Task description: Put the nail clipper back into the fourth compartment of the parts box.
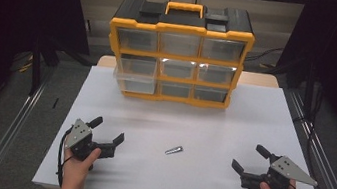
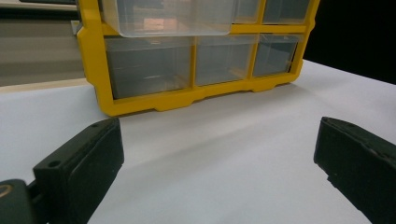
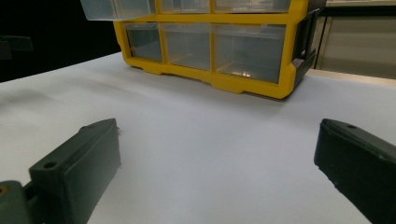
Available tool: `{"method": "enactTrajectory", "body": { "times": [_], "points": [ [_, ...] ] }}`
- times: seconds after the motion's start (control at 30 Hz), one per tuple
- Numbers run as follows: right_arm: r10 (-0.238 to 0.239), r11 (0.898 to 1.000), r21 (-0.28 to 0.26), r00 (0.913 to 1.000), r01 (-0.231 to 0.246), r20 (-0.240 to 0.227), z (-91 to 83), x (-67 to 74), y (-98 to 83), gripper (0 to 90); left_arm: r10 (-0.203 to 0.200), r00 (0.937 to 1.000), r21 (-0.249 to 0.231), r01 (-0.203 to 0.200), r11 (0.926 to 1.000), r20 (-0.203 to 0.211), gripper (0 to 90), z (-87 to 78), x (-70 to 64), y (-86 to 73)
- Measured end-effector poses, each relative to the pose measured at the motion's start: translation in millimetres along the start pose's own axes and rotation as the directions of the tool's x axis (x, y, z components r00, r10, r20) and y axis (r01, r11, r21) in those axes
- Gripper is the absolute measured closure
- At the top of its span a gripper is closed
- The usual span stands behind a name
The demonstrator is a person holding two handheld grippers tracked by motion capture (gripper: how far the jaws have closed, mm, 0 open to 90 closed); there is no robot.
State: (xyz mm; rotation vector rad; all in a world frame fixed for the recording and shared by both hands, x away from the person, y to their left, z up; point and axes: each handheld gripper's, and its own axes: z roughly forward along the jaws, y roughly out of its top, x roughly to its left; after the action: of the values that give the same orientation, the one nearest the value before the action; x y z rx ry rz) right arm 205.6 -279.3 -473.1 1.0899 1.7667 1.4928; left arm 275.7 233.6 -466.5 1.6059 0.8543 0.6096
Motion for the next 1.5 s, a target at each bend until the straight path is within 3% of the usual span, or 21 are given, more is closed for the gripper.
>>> {"method": "enactTrajectory", "body": {
  "times": [0.37, 0.67, 1.07, 1.1, 1.17, 1.2, 1.23, 1.33, 1.37, 1.4, 1.47, 1.5],
  "points": [
    [-0.002, 1.0, 0.005, 0.9999, 0.002, -0.014, 0.7, 0.9, 0.5, 0.0, -0.021, 0.9991, -0.01, 0.021, 0.9997, 0.037, 1.6, 5.5, -4.7, 4.1],
    [-0.004, 1.0, 0.008, 0.9998, 0.005, -0.02, 1.4, 0.9, 0.1, 0.0, -0.026, 0.9971, 0.015, 0.025, 0.9996, 0.071, 1.0, 17.8, -14.2, 7.4],
    [0.01, 1.0, 0.003, 0.9997, -0.01, -0.023, 2.9, 2.4, 1.0, 0.0, -0.014, 0.9887, 0.061, 0.005, 0.9981, 0.149, 1.2, 38.8, -33.2, 13.8],
    [0.007, 1.0, 0.003, 0.9997, -0.007, -0.023, 3.0, 2.5, 0.9, 0.0, 0.008, 0.9899, 0.075, -0.019, 0.997, 0.141, 1.2, 39.6, -34.3, 14.4],
    [-0.001, 1.0, 0.007, 0.9996, 0.001, -0.028, 3.1, 2.4, 0.7, 0.0, -0.006, 0.9886, 0.074, -0.005, 0.9973, 0.15, 1.5, 43.3, -38.1, 14.7],
    [-0.001, 1.0, 0.006, 0.9996, 0.001, -0.03, 3.1, 2.6, 0.7, 0.0, -0.01, 0.9848, 0.073, -0.002, 0.9973, 0.174, 1.5, 45.1, -38.5, 14.9],
    [-0.001, 1.0, 0.006, 0.9996, 0.002, -0.029, 3.1, 2.7, 0.7, 0.0, -0.007, 0.9872, 0.078, -0.006, 0.9969, 0.159, 1.5, 46.1, -40.3, 15.4],
    [-0.001, 1.0, 0.009, 0.9996, 0.001, -0.029, 3.0, 2.8, 0.7, 0.0, -0.005, 0.9863, 0.083, -0.008, 0.9965, 0.165, 1.5, 48.7, -42.1, 16.6],
    [0.0, 1.0, 0.008, 0.9995, 0.0, -0.03, 3.1, 2.8, 0.7, 0.0, -0.022, 0.9852, 0.073, 0.01, 0.9973, 0.17, 1.4, 50.8, -44.1, 16.9],
    [0.006, 1.0, 0.003, 0.9996, -0.006, -0.026, 3.3, 3.1, 1.0, 0.0, -0.014, 0.9826, 0.079, 0.0, 0.9969, 0.185, 1.4, 53.2, -45.3, 18.2],
    [0.005, 1.0, 0.003, 0.9996, -0.005, -0.029, 3.3, 3.2, 1.0, 0.0, -0.04, 0.9797, 0.081, 0.025, 0.9964, 0.196, 1.3, 57.6, -50.0, 19.0],
    [0.005, 1.0, 0.003, 0.9996, -0.005, -0.028, 3.3, 3.2, 1.0, 0.0, -0.035, 0.9785, 0.084, 0.018, 0.9963, 0.203, 1.4, 59.7, -51.8, 19.7]
  ]
}}
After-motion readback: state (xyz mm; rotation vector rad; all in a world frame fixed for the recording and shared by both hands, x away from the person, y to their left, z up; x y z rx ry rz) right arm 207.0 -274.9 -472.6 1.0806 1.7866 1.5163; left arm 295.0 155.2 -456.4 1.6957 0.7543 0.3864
